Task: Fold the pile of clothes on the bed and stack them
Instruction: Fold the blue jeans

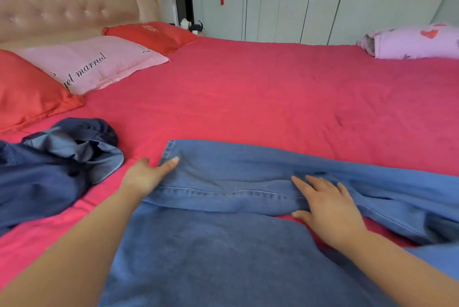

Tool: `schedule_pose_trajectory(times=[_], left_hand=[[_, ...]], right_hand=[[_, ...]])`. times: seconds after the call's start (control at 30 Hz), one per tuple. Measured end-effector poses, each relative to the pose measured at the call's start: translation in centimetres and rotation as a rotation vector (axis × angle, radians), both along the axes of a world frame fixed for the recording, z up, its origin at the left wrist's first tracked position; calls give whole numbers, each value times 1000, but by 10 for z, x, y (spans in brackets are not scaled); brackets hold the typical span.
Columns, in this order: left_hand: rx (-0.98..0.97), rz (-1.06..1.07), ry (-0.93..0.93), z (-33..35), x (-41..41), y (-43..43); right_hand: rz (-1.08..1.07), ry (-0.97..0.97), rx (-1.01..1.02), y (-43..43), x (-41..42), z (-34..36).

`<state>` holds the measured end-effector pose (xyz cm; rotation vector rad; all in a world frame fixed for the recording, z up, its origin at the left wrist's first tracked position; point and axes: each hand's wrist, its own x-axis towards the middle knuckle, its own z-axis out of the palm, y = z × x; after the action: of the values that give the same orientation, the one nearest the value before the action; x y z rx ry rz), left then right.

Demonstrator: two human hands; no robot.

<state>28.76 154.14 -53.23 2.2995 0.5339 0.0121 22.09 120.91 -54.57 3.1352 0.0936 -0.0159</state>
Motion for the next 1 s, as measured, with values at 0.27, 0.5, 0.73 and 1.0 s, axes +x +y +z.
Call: schedule_pose_trajectory(times=[0.27,0.5,0.73,1.0], left_hand=[[441,-161,180,11,7,0],[298,113,-430,71,49,6],[450,-269,-206,-4,12,-29],[640,-655,21,-23,-64,-84]], right_hand=[[-47,-102,-33,-15,1,4],[-95,-287,306,-5,15,12],[-17,-39,250,0,-9,-10],[-2,17,278,-16,-48,6]])
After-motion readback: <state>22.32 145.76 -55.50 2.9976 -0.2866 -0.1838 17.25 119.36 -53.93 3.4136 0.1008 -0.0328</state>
